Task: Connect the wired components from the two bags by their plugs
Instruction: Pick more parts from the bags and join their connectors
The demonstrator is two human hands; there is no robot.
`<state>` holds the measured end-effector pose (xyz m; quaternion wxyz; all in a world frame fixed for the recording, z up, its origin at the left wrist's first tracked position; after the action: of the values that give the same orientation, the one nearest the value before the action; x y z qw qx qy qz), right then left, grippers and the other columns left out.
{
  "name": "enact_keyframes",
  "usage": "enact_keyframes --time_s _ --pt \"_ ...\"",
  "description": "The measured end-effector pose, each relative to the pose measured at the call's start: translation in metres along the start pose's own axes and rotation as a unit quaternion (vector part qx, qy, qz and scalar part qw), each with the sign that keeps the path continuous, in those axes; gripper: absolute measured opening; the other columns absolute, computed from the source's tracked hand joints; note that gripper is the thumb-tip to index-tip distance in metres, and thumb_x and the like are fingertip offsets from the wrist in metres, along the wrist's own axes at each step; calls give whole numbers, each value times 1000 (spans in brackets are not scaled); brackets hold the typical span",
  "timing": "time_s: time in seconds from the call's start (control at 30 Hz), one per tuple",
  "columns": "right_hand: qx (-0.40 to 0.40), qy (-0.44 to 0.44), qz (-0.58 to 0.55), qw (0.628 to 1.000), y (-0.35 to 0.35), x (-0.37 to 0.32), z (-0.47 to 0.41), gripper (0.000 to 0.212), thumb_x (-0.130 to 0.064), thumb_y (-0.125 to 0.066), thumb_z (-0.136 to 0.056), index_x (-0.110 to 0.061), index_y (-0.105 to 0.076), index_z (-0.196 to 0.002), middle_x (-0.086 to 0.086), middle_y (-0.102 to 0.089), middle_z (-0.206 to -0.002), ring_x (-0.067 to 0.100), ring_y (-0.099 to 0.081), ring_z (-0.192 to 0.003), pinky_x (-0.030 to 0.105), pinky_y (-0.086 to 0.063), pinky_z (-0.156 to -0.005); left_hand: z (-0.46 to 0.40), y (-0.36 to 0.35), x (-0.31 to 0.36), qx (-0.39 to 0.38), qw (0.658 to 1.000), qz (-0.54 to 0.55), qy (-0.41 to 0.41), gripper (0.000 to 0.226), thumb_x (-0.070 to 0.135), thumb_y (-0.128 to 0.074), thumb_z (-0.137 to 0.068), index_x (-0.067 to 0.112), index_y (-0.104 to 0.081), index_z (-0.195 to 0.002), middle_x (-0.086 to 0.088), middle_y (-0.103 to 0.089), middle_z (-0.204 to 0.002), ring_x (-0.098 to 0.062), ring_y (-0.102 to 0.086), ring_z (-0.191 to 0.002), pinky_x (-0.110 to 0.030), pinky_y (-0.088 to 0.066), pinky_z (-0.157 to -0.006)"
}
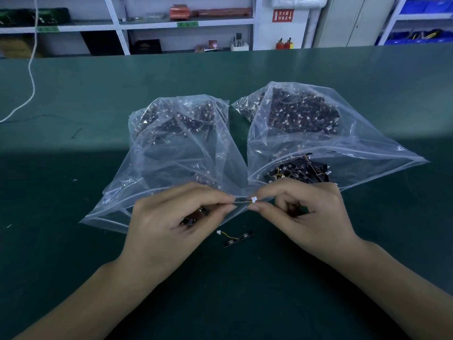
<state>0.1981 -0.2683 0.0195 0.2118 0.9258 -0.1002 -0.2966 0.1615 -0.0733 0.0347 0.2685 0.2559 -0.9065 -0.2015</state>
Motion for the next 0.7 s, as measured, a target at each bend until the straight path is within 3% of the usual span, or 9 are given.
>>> enact_keyframes --time_s 0.23,0.7 --pt "1 -7 17 1000 1 3 1 11 -24 -79 -94 -14 -80 -98 -3 -40 -51 13 -38 -47 19 -35 -52 3 -3 -4 -7 1000 5 14 4 11 -82 -92 7 -82 -93 4 -77 -90 -6 -72 -77 -16 -55 -68" --pt "-29 6 30 999 -5 1 2 17 -28 -76 -96 -11 -79 -93 -5 -39 -52 12 -36 -47 13 -32 -55 6 -13 -8 -62 998 32 9 10 18 -77 -99 10 -78 -94 9 -70 -91 -7 -68 -76 -17 -54 -62"
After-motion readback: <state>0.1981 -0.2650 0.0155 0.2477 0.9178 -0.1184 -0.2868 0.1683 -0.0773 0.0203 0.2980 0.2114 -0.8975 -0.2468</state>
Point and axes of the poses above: each hand's wrist, its own z-axis away from the middle knuckle, its own y-axis out of the back of the hand, x = y × z, the point moved 8 cm from there along -z, towards the middle knuckle
